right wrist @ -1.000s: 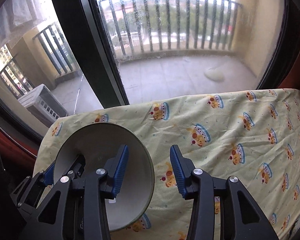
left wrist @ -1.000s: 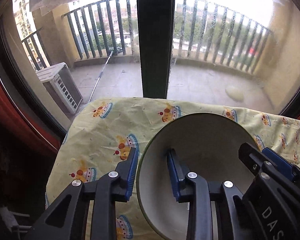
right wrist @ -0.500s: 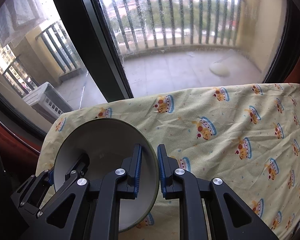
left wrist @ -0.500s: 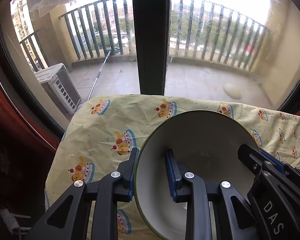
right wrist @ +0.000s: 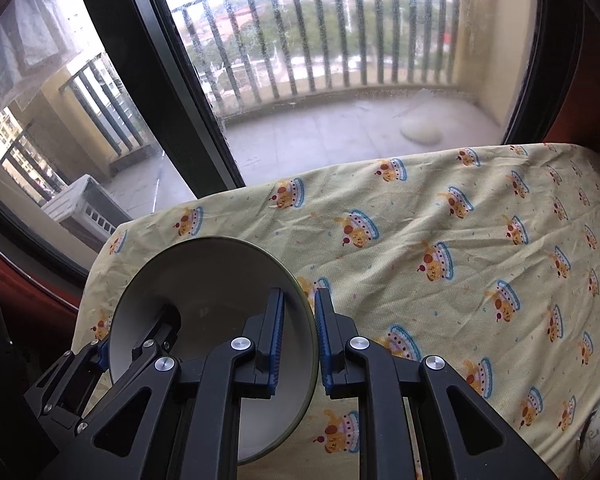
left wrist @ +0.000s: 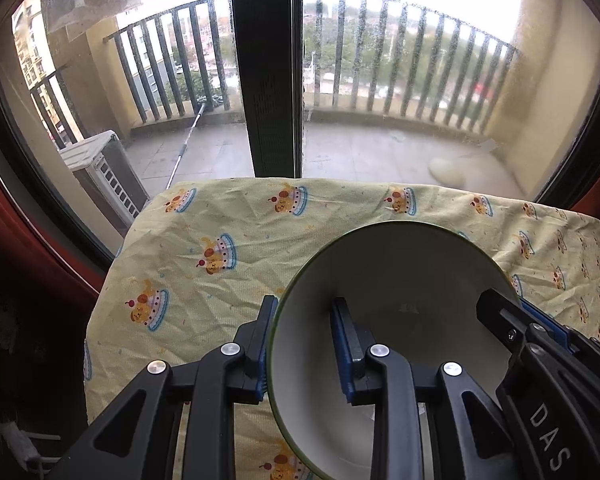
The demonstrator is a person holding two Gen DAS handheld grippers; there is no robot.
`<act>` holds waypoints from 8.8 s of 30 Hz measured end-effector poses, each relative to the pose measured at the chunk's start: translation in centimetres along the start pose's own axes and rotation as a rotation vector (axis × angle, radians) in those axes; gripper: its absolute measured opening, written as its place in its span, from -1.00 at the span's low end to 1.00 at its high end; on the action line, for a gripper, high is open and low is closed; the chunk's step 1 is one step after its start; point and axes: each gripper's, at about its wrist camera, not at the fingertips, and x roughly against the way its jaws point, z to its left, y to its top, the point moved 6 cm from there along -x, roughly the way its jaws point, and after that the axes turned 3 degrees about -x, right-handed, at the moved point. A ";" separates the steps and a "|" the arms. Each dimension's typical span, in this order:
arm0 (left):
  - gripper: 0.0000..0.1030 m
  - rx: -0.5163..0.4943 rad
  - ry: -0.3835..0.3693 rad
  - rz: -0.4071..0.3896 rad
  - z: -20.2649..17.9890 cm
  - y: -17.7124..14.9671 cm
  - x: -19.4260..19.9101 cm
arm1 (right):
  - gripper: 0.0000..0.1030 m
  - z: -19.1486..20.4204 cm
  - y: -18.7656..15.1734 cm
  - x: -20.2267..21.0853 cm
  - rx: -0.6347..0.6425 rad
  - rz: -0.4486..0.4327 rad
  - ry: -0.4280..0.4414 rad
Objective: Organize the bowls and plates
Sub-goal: 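Lift the bowl with both grippers and carry it to the bowl stack, then lower the bowl into the bowl stack and open both grippers, then close both grippers on the rim of the nested bowl stack, then lift the bowl stack with both grippers and carry it over the plate stack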
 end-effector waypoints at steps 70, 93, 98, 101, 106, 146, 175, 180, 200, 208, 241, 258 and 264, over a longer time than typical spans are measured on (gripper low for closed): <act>-0.49 0.026 0.017 0.001 -32.9 -11.9 16.5 | -0.63 -34.4 -4.8 20.1 0.084 -0.024 0.077; -0.49 0.039 0.027 0.157 -34.7 -17.6 13.5 | -0.63 -37.5 -9.9 17.2 0.107 0.103 0.060; -0.49 0.040 0.022 0.183 -35.0 -17.9 12.9 | -0.63 -37.7 -9.9 16.7 0.128 0.086 0.042; -0.49 0.035 0.020 0.195 -35.2 -18.0 12.5 | -0.63 -37.7 -9.7 16.4 0.135 0.082 0.036; -0.49 0.018 0.027 0.199 -35.5 -18.2 12.3 | -0.63 -37.9 -9.8 16.2 0.153 0.068 0.012; 0.15 0.028 -0.288 0.341 -34.8 -18.9 9.5 | 0.48 -39.5 -11.4 13.6 -0.097 0.183 -0.032; -0.19 -0.008 -0.306 0.279 -35.2 -19.2 10.5 | -0.13 -38.7 -12.7 10.7 -0.104 0.359 0.158; -0.19 -0.038 -0.353 0.288 -34.3 -19.1 10.6 | -0.13 -37.8 -13.1 11.2 -0.106 0.367 0.097; -0.19 0.004 -0.281 0.185 -36.5 -17.5 15.4 | -0.14 -38.7 -10.6 15.5 -0.060 0.313 0.162; -0.19 0.049 -0.257 0.148 -39.3 -17.1 16.9 | -0.14 -41.1 -9.0 17.2 -0.014 0.293 0.196; -0.19 0.010 -0.335 0.173 -51.9 -19.0 16.4 | -0.14 -54.4 -8.0 19.2 -0.032 0.261 0.115; -0.19 0.034 -0.361 0.264 -52.9 -19.7 13.4 | -0.16 -56.3 -8.2 16.8 -0.021 0.320 0.043; -0.18 0.019 -0.339 0.258 -52.9 -19.0 13.0 | -0.19 -55.8 -7.5 16.3 -0.013 0.312 0.047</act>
